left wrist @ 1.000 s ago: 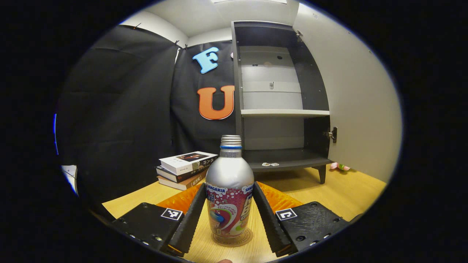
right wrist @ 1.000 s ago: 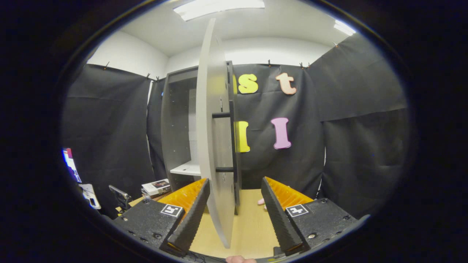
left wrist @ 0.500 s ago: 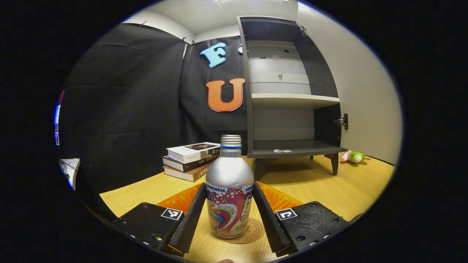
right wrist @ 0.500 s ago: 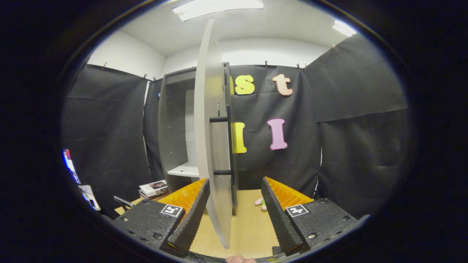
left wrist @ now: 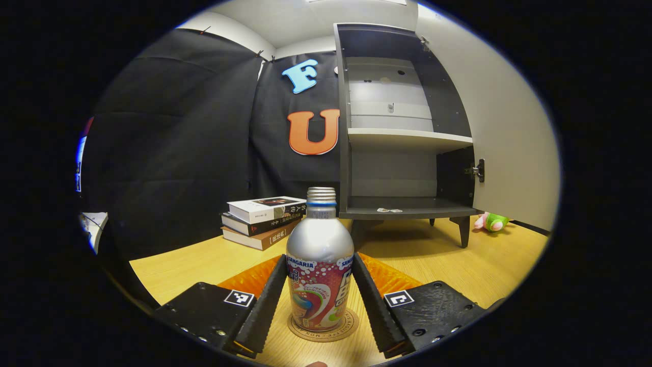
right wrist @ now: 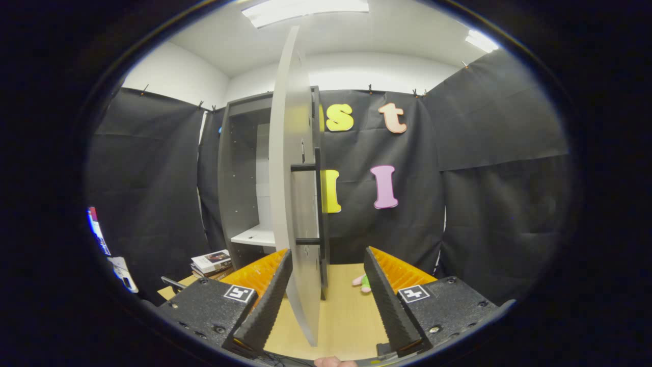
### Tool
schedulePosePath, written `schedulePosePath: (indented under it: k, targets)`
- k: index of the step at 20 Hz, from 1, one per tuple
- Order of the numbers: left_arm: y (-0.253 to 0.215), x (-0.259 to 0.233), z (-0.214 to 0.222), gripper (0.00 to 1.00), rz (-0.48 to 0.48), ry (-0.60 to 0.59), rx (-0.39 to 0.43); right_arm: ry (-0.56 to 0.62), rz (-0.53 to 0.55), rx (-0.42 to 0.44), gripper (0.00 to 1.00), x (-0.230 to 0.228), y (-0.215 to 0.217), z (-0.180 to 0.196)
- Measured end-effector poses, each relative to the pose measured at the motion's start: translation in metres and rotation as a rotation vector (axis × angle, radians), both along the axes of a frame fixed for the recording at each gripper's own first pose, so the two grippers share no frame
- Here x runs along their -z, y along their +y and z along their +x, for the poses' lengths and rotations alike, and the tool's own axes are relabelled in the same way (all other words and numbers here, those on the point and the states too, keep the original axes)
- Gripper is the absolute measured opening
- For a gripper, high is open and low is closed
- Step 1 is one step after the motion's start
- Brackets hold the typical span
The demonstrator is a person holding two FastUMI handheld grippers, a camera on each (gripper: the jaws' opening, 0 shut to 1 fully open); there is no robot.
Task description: Open the cabinet door with the right hand, grasp the bottle in the cabinet with the left hand and place it on the coaster, then close the cabinet door with the right hand.
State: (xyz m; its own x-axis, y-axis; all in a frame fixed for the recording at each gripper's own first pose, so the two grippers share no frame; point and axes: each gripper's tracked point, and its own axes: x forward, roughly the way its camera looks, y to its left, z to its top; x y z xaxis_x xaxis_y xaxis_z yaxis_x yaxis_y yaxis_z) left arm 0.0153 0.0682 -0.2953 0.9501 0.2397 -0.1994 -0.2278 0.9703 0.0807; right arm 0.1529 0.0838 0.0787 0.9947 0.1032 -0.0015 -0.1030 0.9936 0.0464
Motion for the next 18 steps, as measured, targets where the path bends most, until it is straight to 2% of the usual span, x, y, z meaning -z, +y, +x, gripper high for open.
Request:
schedulePosePath:
  k: [4, 7, 10, 11, 12, 15, 18]
  targets:
    - [0.006, 0.007, -0.004, 0.8, -0.021, 0.02, -0.02, 0.004, 0.007, 0.0, 0.88, 0.002, -0.002, 0.003]
    - [0.002, 0.013, -0.006, 0.81, -0.032, 0.051, 0.01, 0.008, 0.02, -0.005, 0.88, 0.007, -0.002, 0.003]
    - [0.002, 0.014, -0.008, 0.91, -0.034, 0.082, 0.026, 0.018, 0.034, -0.006, 0.88, 0.012, -0.003, 0.005]
    - [0.003, 0.008, -0.009, 1.0, -0.03, 0.073, 0.021, 0.02, 0.036, -0.006, 0.88, 0.013, -0.003, 0.004]
    - [0.005, -0.001, -0.01, 0.92, -0.02, 0.061, 0.013, 0.021, 0.041, -0.005, 0.88, 0.014, -0.004, 0.005]
    - [0.009, -0.043, -0.009, 0.91, -0.001, -0.007, -0.011, 0.02, 0.053, 0.007, 0.88, 0.017, -0.009, 0.004]
    - [-0.003, -0.098, -0.005, 0.92, -0.013, -0.085, 0.027, 0.002, 0.075, 0.005, 0.88, 0.014, -0.012, 0.004]
